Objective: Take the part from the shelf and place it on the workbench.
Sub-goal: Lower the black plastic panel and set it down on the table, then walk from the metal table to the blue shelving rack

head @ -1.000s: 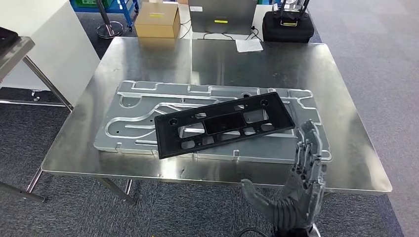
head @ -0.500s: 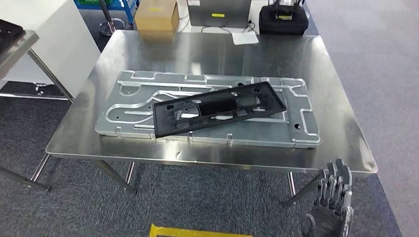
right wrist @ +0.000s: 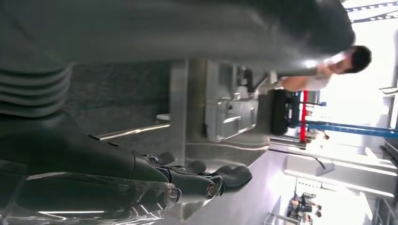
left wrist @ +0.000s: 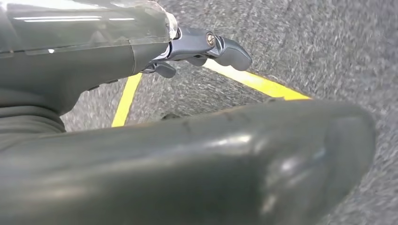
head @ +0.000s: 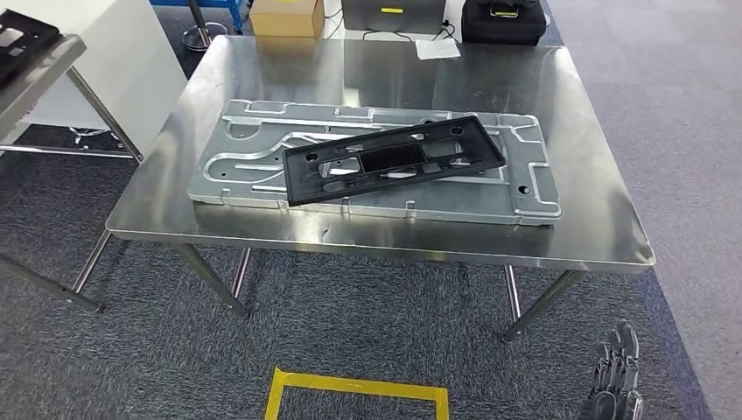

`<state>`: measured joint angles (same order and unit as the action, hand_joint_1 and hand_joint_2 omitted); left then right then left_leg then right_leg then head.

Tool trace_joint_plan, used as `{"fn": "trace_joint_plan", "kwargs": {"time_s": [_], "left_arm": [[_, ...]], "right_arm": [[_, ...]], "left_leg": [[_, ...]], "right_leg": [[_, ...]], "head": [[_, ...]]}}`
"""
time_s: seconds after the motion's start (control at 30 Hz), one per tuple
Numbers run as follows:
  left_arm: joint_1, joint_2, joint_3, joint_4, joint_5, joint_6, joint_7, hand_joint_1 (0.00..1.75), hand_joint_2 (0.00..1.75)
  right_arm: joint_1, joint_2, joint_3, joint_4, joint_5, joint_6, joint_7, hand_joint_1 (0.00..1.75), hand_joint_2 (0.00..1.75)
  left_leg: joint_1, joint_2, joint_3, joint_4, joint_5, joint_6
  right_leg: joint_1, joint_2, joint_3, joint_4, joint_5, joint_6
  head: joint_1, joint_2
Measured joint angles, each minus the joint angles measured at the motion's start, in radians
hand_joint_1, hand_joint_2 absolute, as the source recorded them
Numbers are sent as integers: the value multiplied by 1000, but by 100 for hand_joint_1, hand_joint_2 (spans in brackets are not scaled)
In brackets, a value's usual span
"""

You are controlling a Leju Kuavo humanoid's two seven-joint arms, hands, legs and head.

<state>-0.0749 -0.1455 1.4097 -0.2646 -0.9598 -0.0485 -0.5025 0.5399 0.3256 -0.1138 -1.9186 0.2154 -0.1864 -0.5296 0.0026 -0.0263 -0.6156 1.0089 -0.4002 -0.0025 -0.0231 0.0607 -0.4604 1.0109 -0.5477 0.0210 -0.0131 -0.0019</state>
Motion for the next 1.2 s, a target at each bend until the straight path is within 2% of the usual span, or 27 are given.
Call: {"fn": "trace_joint_plan", "kwargs": {"time_s": [0.07,0.1,0.13,0.17,0.23,0.27,0.3,0.33,0.37,0.4,0.47,0.5,0.53,0.6,0.63,0.67,0.73,0.77,0.8,0.83,0.87,0.93,1.0,1.03,1.1,1.13,1.2], "left_arm": [[1,0,2,0,1,1,2,0,0],[3,0,4,-1,1,1,3,0,0],[6,-1,5,-1,1,2,4,0,0],[7,-1,7,-1,1,2,6,0,0],[8,-3,8,-1,1,2,7,0,0],[7,-3,8,-1,1,2,7,0,0],[7,-4,9,-1,1,2,8,0,0],[7,-4,9,-1,1,3,8,0,0],[7,-5,9,-1,1,4,8,0,0],[7,-5,9,-1,1,5,9,0,0],[3,-5,10,-2,2,8,10,0,0],[1,-6,10,-2,3,10,10,0,0],[-1,-6,10,-2,4,12,10,0,0],[1,-8,10,-3,4,15,10,0,0],[3,-9,11,-3,4,16,9,0,0],[3,-11,11,-3,4,17,9,0,0],[2,-13,12,-3,3,17,9,0,0],[1,-15,12,-3,2,17,9,0,0],[1,-15,12,-3,1,17,9,0,0],[2,-16,12,-3,0,17,9,0,0],[3,-16,12,-3,-1,18,8,0,0],[3,-17,12,-3,-2,21,8,0,0],[1,-17,12,-4,-5,30,9,0,0],[0,-17,12,-5,-8,36,10,0,0],[1,-15,12,-7,-14,50,14,0,0],[2,-14,12,-8,-16,55,16,0,0],[2,-12,12,-10,-20,58,19,0,0]], "right_arm": [[-3,4,-24,36,18,-21,14,0,0],[-7,5,-37,57,23,-32,21,0,0],[-12,7,-49,79,26,-42,27,0,0],[-18,9,-61,103,25,-51,32,0,0],[-28,11,-88,153,6,-66,40,0,0],[-34,11,-102,181,-6,-76,42,0,0],[-42,11,-118,213,-14,-89,45,0,0],[-52,11,-133,244,-16,-106,49,0,0],[-62,12,-148,276,-11,-127,54,0,0],[-71,12,-161,308,1,-150,61,0,0],[-89,14,-183,370,46,-197,74,0,0],[-99,16,-194,400,76,-219,79,0,0],[-111,17,-207,434,117,-234,77,0,0],[-141,18,-248,507,214,-242,63,0,0],[-159,19,-281,553,270,-239,54,0,0],[-179,19,-319,598,317,-236,45,0,0],[-219,19,-404,703,396,-233,36,0,0],[-239,19,-445,755,430,-231,36,0,0],[-259,19,-485,806,462,-229,41,0,0],[-279,19,-525,857,494,-226,53,0,0],[-299,19,-563,906,523,-225,68,0,0],[-337,19,-635,1002,570,-221,115,0,0],[-371,18,-700,1099,596,-217,172,0,0],[-388,18,-731,1148,606,-211,207,0,0],[-419,15,-788,1243,626,-193,282,0,0],[-434,13,-812,1285,635,-182,322,0,0],[-454,7,-852,1363,649,-155,399,0,0]], "left_leg": [[1,-17,-7,-2,18,-12],[2,-19,-13,3,13,-17],[5,-15,-23,21,-12,-22],[7,-6,-35,56,-55,-26],[9,11,-63,174,-161,-33],[10,14,-71,234,-189,-37],[10,17,-66,273,-192,-39],[10,19,-47,282,-172,-40],[9,22,-12,256,-141,-38],[9,31,38,200,-116,-35],[1,65,146,46,-119,-22],[-4,77,179,-10,-132,-15],[-9,81,194,-42,-141,-6],[-8,71,183,-57,-124,11],[-6,65,174,-61,-112,20],[-4,60,162,-65,-98,29],[-3,44,133,-62,-75,40],[-4,35,117,-59,-65,42],[-5,25,101,-56,-56,42],[-5,15,85,-51,-48,40],[-5,5,70,-47,-41,38],[-5,-13,46,-34,-30,30],[-7,-28,30,-21,-21,20],[-8,-35,24,-17,-15,14],[-7,-44,15,-10,-9,2],[-6,-36,8,2,-19,-4],[-1,-6,-24,81,-78,-14]], "right_leg": [[3,-12,1,-16,2,-14],[2,-23,-6,-17,11,-23],[2,-35,-16,-19,21,-32],[1,-47,-28,-20,32,-40],[5,-68,-55,-19,53,-47],[7,-79,-70,-17,63,-47],[9,-90,-86,-13,73,-47],[11,-101,-103,-9,82,-46],[12,-111,-118,-5,90,-45],[13,-119,-130,0,97,-43],[16,-135,-146,7,110,-34],[16,-143,-148,8,117,-29],[15,-152,-149,6,126,-23],[13,-157,-150,1,136,-11],[12,-142,-155,11,119,-5],[11,-121,-164,39,83,1],[10,-79,-194,150,-20,7],[9,-70,-207,212,-55,8],[10,-67,-212,256,-65,8],[10,-65,-200,266,-49,7],[9,-62,-172,242,-20,6],[8,-36,-75,110,27,0],[7,-7,-4,-5,19,-7],[8,-2,6,-28,7,-11],[8,-17,3,-36,7,-22],[7,-26,1,-36,11,-29],[6,-50,-5,-38,19,-43]], "head": [[2,0],[3,0],[1,0],[-2,0],[-7,0],[-8,0],[-8,0],[-8,0],[-8,0],[-8,0],[-7,0],[-7,0],[-7,0],[-7,0],[-7,0],[-6,0],[-4,0],[-4,0],[-4,0],[-4,0],[-4,0],[-4,0],[-5,0],[-5,0],[-5,0],[-7,0],[-10,0]]}}
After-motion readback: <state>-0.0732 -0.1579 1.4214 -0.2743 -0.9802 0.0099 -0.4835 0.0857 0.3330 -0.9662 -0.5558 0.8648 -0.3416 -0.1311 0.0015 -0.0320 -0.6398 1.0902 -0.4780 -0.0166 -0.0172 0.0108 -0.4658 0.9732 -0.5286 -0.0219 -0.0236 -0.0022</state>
